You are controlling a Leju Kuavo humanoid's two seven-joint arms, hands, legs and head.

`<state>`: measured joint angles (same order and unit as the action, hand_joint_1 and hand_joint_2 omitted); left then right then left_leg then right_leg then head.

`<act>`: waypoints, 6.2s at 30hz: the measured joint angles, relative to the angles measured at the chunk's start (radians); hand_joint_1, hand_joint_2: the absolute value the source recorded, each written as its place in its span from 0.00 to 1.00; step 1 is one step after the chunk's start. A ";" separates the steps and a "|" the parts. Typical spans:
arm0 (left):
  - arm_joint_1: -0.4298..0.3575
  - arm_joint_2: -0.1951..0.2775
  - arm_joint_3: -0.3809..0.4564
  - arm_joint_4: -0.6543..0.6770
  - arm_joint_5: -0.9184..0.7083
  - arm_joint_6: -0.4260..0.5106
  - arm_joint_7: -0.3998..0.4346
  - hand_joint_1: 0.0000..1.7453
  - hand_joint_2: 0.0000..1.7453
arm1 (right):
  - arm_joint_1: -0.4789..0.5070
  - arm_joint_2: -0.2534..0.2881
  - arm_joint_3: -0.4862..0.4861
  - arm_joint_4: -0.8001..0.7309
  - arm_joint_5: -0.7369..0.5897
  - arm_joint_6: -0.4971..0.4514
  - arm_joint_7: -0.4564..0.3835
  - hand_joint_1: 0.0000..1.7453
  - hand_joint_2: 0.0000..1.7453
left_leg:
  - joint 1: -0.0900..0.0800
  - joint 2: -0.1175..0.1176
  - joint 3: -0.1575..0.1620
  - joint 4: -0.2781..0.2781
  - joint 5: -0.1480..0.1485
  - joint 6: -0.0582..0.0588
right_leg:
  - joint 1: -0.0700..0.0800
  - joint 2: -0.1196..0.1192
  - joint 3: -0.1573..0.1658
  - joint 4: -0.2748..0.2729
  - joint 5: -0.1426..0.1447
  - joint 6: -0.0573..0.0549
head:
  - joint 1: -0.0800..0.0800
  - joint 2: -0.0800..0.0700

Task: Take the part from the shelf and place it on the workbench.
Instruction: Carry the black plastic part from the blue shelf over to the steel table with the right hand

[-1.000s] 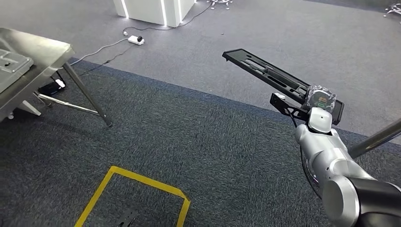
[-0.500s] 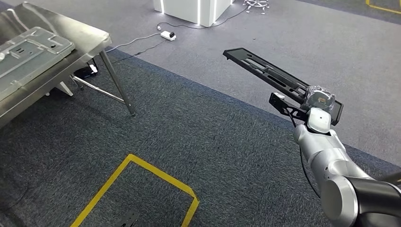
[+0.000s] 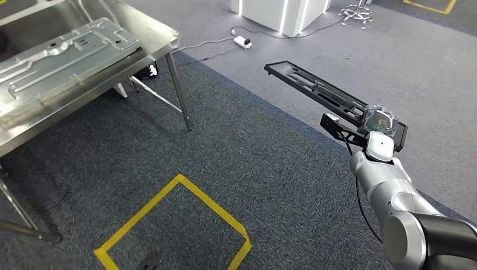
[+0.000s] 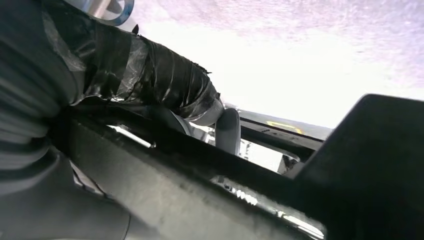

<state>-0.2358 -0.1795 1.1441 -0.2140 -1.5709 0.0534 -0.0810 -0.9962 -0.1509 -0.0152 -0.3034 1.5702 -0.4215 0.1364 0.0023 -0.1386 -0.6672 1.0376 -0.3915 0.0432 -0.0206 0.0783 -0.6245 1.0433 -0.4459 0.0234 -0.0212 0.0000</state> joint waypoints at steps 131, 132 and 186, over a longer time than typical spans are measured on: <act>0.000 0.004 0.046 0.000 0.000 0.003 -0.012 0.00 1.00 | 0.097 -0.014 -0.185 -0.014 -0.068 -0.061 -0.154 1.00 1.00 | 0.008 0.132 -0.087 0.274 -0.164 -0.047 | 0.002 -0.084 0.015 -0.024 0.005 -0.031 | -0.003 0.000; 0.000 0.004 0.046 0.000 0.000 0.003 -0.011 0.00 1.00 | 0.101 -0.015 -0.189 -0.014 -0.071 -0.061 -0.158 1.00 1.00 | 0.008 0.132 -0.079 0.256 -0.144 -0.047 | 0.002 -0.084 0.015 -0.021 0.003 -0.030 | -0.003 0.000; -0.024 -0.010 0.017 0.000 0.000 -0.033 -0.006 0.00 1.00 | -0.119 -0.062 -0.028 -0.020 -0.008 0.231 -0.215 1.00 1.00 | -0.001 0.131 0.063 -0.010 -0.064 -0.025 | 0.010 -0.078 -0.002 -0.018 0.007 -0.012 | 0.000 0.000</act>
<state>-0.2594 -0.1896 1.1615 -0.2140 -1.5709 0.0203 -0.0866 -1.1153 -0.2132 -0.0435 -0.3237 1.5622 -0.1910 -0.0786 0.0018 -0.0079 -0.6044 1.0273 -0.4559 0.0184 -0.0102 0.0008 -0.6266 1.0256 -0.4393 0.0117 -0.0207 0.0000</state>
